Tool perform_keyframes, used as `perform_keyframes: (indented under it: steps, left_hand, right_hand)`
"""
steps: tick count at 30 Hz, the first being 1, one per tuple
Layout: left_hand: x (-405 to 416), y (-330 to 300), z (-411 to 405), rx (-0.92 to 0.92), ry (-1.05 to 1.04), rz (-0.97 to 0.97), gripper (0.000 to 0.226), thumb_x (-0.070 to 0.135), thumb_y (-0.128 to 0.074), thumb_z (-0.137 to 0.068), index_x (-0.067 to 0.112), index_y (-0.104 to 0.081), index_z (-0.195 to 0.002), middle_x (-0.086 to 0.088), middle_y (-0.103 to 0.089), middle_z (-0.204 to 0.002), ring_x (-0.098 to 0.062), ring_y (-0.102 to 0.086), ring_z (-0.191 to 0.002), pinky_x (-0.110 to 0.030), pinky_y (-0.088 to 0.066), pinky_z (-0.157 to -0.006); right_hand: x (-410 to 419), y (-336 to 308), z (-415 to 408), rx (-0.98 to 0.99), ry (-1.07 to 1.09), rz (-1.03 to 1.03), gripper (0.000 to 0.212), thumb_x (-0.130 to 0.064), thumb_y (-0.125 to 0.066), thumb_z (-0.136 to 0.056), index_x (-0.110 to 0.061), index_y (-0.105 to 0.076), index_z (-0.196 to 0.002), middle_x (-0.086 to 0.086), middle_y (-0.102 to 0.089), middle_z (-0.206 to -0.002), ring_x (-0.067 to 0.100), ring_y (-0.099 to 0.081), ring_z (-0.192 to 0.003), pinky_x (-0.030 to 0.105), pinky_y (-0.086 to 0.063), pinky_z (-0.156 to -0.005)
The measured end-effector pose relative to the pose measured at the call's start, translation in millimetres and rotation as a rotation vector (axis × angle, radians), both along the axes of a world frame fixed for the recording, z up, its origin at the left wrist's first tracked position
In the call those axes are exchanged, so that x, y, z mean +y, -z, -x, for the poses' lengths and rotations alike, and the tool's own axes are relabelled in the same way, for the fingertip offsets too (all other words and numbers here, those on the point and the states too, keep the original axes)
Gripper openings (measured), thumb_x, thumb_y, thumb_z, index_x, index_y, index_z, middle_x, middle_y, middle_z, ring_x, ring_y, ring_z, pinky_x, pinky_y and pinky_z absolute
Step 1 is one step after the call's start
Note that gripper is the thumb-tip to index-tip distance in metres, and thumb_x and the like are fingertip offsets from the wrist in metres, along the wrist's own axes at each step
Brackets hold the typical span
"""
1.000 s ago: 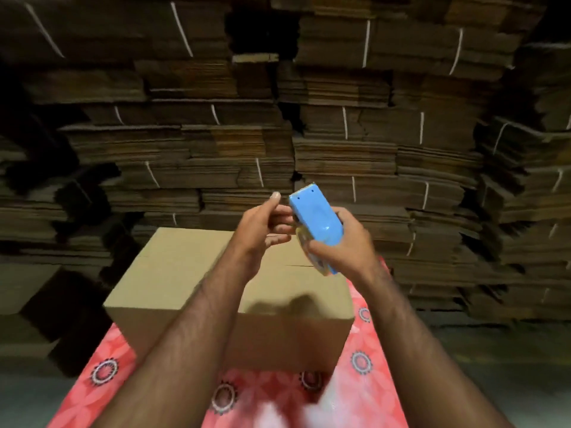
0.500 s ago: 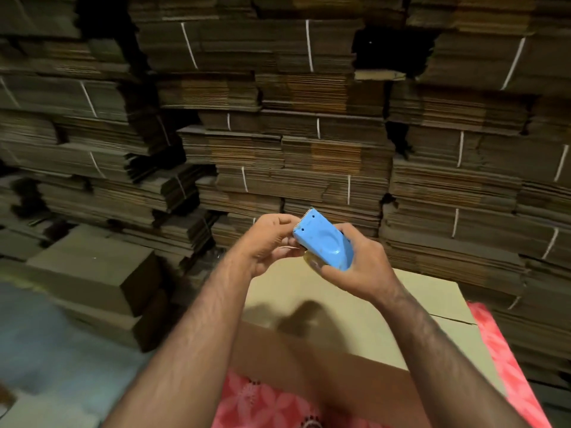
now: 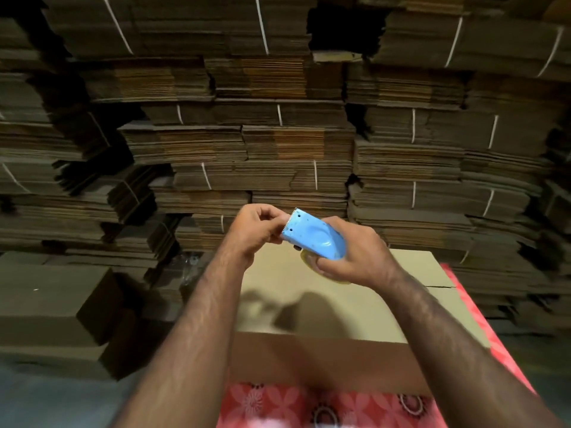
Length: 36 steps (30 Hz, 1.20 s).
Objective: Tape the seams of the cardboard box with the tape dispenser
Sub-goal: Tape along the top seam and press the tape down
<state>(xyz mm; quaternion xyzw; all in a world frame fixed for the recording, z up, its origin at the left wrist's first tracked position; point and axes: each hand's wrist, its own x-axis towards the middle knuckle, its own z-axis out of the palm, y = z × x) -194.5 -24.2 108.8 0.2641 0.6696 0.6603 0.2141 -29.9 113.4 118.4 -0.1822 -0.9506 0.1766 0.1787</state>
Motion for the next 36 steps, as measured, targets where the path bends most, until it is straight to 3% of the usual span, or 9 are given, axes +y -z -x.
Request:
perform_keyframes:
  steps: [4,9,15,18,22,28,32,36]
  left_hand:
    - [9,9,-3,-0.025,-0.038,0.026,0.010,0.007,-0.069,-0.088,-0.003,-0.070,-0.086,-0.012,-0.069,-0.076,-0.019,-0.061,-0.066,-0.023,-0.051,-0.055]
    - [17,17,-8,-0.031,-0.141,0.014,0.016,0.010,-0.065,-0.092,-0.005,-0.069,-0.092,-0.011,-0.070,-0.079,-0.018,-0.061,-0.066,-0.021,-0.050,-0.052]
    - [17,12,-6,-0.060,-0.261,-0.054,0.010,0.005,-0.065,-0.091,-0.003,-0.067,-0.085,-0.010,-0.065,-0.072,-0.014,-0.060,-0.056,-0.021,-0.051,-0.050]
    - [17,16,-2,-0.047,-0.324,-0.054,0.015,0.004,-0.066,-0.091,0.006,-0.066,-0.076,-0.008,-0.062,-0.067,-0.013,-0.055,-0.051,-0.022,-0.051,-0.052]
    - [26,19,-2,-0.018,-0.371,-0.033,0.013,0.008,-0.067,-0.090,0.009,-0.068,-0.077,-0.009,-0.065,-0.070,-0.012,-0.057,-0.053,-0.030,-0.055,-0.061]
    - [38,12,-18,0.055,-0.377,-0.072,0.017,0.021,-0.074,-0.087,0.006,-0.068,-0.082,-0.011,-0.070,-0.074,-0.017,-0.063,-0.064,-0.034,-0.057,-0.063]
    - [43,13,-25,0.066,-0.447,-0.039,0.006,0.007,-0.068,-0.089,0.004,-0.064,-0.086,-0.009,-0.067,-0.076,-0.017,-0.061,-0.065,-0.030,-0.056,-0.060]
    - [28,21,-20,0.030,-0.576,-0.003,0.010,0.008,-0.074,-0.084,0.002,-0.066,-0.081,-0.015,-0.062,-0.071,-0.021,-0.062,-0.055,-0.028,-0.053,-0.057]
  right_hand:
    - [7,0,-1,-0.078,0.027,-0.107,0.060,-0.067,-0.065,-0.069,-0.041,-0.049,-0.121,-0.020,-0.066,-0.099,0.011,-0.064,-0.095,0.035,-0.054,-0.078]
    - [5,-3,8,-0.080,-0.019,-0.111,0.075,-0.059,-0.070,-0.070,-0.049,-0.035,-0.136,-0.018,-0.067,-0.106,0.014,-0.064,-0.097,0.035,-0.054,-0.080]
    - [16,-9,16,-0.073,-0.075,-0.217,0.075,-0.059,-0.067,-0.068,-0.050,-0.033,-0.135,-0.017,-0.066,-0.113,0.016,-0.063,-0.106,0.039,-0.054,-0.082]
    - [27,-12,16,-0.103,-0.101,-0.288,0.075,-0.061,-0.064,-0.068,-0.049,-0.035,-0.136,-0.017,-0.066,-0.113,0.016,-0.063,-0.106,0.039,-0.054,-0.081]
    - [41,-11,16,-0.090,-0.131,-0.271,0.076,-0.062,-0.066,-0.069,-0.047,-0.035,-0.137,-0.016,-0.065,-0.116,0.016,-0.062,-0.108,0.038,-0.053,-0.082]
    - [62,-9,14,-0.024,-0.182,-0.219,0.080,-0.080,-0.063,-0.069,-0.044,-0.042,-0.137,-0.017,-0.067,-0.116,0.015,-0.063,-0.107,0.038,-0.053,-0.084]
    - [70,-7,23,-0.033,-0.230,-0.220,0.074,-0.072,-0.065,-0.070,-0.047,-0.041,-0.135,-0.016,-0.067,-0.113,0.017,-0.063,-0.106,0.038,-0.051,-0.085]
    - [74,-1,31,-0.064,-0.350,-0.222,0.074,-0.072,-0.063,-0.070,-0.044,-0.041,-0.135,-0.014,-0.066,-0.112,0.019,-0.062,-0.105,0.039,-0.052,-0.084]
